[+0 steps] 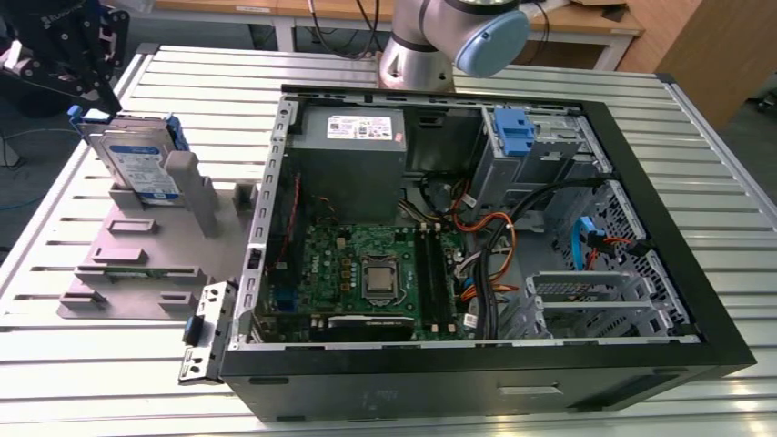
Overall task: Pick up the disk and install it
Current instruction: 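Pick up the disk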
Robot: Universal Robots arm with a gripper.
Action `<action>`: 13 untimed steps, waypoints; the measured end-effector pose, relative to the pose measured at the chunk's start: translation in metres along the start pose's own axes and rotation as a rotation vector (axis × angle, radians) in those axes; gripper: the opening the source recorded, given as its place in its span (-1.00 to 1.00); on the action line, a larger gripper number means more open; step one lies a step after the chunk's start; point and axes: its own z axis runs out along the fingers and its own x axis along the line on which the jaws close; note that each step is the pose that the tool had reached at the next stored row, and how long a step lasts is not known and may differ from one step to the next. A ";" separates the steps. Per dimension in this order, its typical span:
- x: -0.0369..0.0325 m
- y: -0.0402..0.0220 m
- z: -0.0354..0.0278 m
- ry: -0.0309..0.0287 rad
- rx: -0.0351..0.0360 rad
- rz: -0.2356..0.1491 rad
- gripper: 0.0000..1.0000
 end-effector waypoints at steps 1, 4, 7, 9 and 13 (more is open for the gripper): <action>0.0000 0.0000 0.0000 0.0003 -0.0002 -0.007 -0.79; 0.0000 0.0000 0.0000 0.0013 -0.0009 -0.029 -0.79; 0.0000 0.0000 0.0000 0.0023 -0.0016 -0.052 -0.79; 0.0000 0.0000 0.0000 0.0030 -0.0021 -0.067 -0.79; 0.0000 0.0001 0.0000 0.0042 -0.0030 -0.096 -0.79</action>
